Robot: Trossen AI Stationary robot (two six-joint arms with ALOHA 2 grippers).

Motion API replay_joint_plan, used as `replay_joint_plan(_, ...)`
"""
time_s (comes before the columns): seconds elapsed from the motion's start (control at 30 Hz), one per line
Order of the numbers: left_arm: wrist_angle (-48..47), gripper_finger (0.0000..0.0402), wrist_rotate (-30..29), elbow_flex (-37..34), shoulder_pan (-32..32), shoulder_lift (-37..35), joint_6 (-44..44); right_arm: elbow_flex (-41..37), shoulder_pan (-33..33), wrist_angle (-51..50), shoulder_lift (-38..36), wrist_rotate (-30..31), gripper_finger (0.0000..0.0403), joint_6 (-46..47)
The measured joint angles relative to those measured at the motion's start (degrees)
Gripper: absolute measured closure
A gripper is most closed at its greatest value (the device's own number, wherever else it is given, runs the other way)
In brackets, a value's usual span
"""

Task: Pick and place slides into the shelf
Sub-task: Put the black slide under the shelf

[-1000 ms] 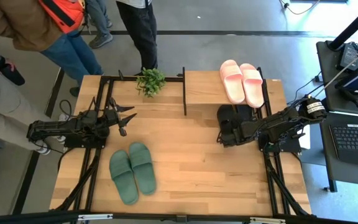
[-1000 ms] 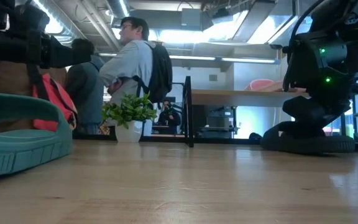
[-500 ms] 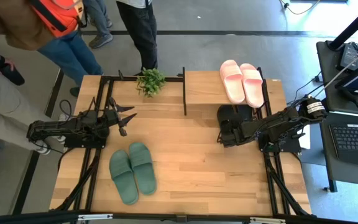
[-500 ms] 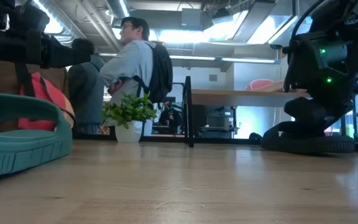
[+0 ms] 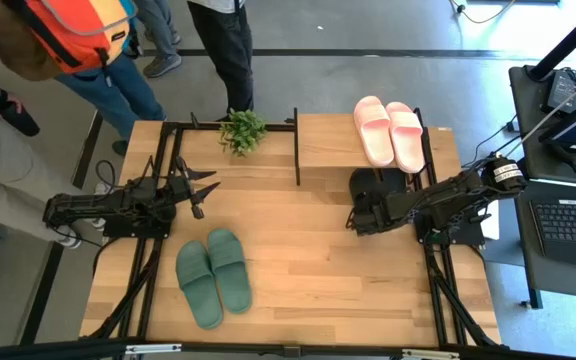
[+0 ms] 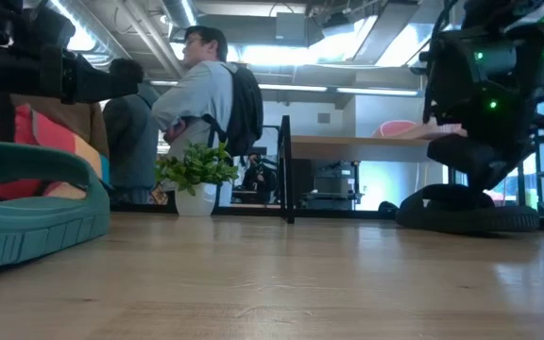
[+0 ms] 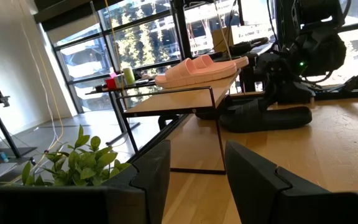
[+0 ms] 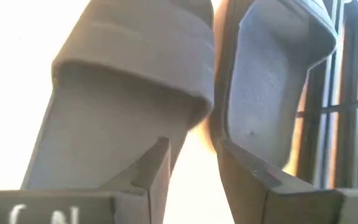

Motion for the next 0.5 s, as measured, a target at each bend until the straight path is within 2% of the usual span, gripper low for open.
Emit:
replay_joint_plan(0.13, 0.0, 0.0256, 0.07, -0.01, -0.02, 0.0, 0.0, 3.05, 3.46, -1.97, 0.0, -1.35, 0.0269, -4.32)
replay_joint_plan(0.3, 0.0, 0.0256, 0.08, 0.0, -0.01, -0.02, 0.2, 8.22, 9.46, -1.95, 0.0, -1.72, 0.0269, -17.88)
replay_joint_plan(0.5, 0.0, 0.0256, 0.26, 0.0, -0.02, 0.0, 0.15, 12.07, 14.8, -1.97, 0.0, -9.37, 0.0269, -31.44)
